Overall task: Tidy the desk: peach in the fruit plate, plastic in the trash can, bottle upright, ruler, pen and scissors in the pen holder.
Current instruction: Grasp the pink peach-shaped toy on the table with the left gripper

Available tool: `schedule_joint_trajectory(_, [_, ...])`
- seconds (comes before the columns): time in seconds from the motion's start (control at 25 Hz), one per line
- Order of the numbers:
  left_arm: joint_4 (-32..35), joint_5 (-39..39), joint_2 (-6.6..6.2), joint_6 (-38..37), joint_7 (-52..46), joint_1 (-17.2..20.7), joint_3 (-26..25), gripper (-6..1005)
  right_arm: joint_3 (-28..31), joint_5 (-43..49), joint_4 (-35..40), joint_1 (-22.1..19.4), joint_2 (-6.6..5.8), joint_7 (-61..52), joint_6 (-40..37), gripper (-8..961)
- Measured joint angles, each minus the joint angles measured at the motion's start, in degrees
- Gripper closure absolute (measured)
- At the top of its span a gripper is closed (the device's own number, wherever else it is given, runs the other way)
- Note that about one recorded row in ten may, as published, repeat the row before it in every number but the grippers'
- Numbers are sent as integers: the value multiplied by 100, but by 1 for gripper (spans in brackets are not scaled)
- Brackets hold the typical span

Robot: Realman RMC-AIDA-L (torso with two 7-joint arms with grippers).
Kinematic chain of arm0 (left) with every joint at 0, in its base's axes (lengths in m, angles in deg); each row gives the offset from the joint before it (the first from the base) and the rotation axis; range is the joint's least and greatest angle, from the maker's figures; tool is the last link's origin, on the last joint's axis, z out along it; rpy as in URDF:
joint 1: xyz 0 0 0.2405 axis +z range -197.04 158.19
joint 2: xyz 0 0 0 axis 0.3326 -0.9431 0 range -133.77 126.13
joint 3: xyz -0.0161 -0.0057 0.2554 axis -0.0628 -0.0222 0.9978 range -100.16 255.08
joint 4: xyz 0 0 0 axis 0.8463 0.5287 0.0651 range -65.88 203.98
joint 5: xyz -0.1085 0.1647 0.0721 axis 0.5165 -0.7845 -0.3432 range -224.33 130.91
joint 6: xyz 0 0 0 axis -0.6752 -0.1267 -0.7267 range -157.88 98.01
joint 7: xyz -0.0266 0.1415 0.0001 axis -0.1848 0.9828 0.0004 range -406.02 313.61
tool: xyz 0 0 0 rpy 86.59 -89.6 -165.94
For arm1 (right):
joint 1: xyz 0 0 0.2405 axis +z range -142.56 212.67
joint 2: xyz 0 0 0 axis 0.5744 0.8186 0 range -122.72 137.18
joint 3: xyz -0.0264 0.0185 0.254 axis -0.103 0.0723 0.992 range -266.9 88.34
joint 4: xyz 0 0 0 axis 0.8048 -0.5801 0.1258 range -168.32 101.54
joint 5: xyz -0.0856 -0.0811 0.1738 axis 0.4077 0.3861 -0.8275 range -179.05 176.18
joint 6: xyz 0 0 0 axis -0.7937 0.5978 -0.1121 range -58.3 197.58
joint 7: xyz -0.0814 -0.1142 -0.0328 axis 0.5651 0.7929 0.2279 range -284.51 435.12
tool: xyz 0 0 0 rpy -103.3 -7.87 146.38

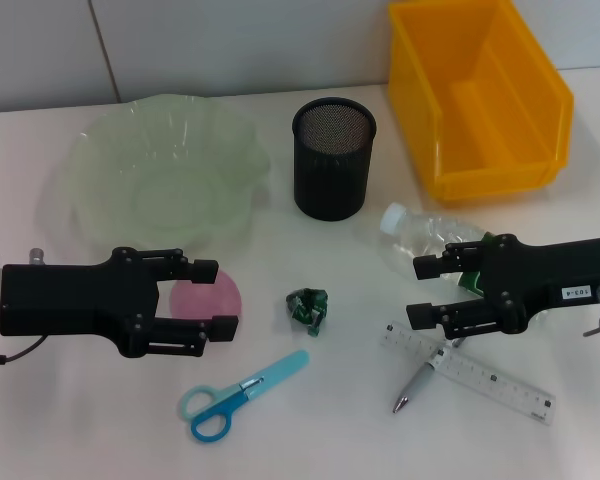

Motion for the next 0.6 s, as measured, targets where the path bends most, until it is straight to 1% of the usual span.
schedule_joint_trajectory(0.6, [3,0,0,1,0,19,25,203,8,0,0,7,0,0,7,202])
